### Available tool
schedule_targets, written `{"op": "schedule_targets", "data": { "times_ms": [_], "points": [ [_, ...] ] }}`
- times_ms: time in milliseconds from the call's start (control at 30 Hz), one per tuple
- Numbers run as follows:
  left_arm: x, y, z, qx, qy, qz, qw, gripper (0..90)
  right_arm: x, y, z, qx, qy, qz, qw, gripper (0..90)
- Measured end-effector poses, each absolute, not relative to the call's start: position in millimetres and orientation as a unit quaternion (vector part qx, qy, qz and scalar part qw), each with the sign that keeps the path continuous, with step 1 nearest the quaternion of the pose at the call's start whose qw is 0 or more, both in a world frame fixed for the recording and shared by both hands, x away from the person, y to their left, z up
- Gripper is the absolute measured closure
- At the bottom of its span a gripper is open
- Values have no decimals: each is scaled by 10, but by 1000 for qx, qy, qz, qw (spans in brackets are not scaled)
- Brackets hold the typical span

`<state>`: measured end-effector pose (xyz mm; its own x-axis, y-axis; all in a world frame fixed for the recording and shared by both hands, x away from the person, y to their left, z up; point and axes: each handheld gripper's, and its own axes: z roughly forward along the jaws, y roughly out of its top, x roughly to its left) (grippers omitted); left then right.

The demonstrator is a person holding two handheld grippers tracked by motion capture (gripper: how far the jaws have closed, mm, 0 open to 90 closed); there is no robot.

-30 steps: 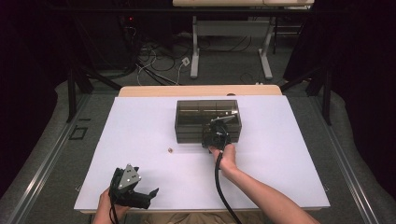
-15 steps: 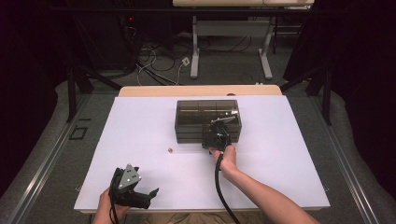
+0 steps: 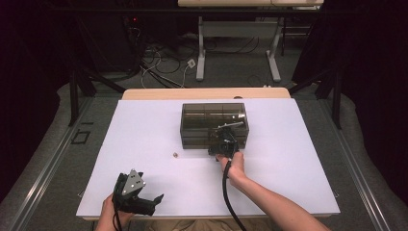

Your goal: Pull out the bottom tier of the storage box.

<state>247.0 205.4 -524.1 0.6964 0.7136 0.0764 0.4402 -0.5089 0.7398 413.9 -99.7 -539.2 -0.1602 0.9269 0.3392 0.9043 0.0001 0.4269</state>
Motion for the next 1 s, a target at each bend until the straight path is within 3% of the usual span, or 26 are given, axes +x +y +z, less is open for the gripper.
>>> {"op": "schedule_targets", "data": {
  "times_ms": [167,367,1000],
  "points": [
    [2468,2059,-5238,848,339,187,361,0,4122,-1029,-5403,641,710,289,16,573],
    [2471,2062,-5243,849,339,189,358,0,4068,-1110,-5395,614,733,292,4,419],
    [2477,2057,-5248,851,338,185,358,0,3819,-1283,-5433,502,801,325,26,310]
  ]
}}
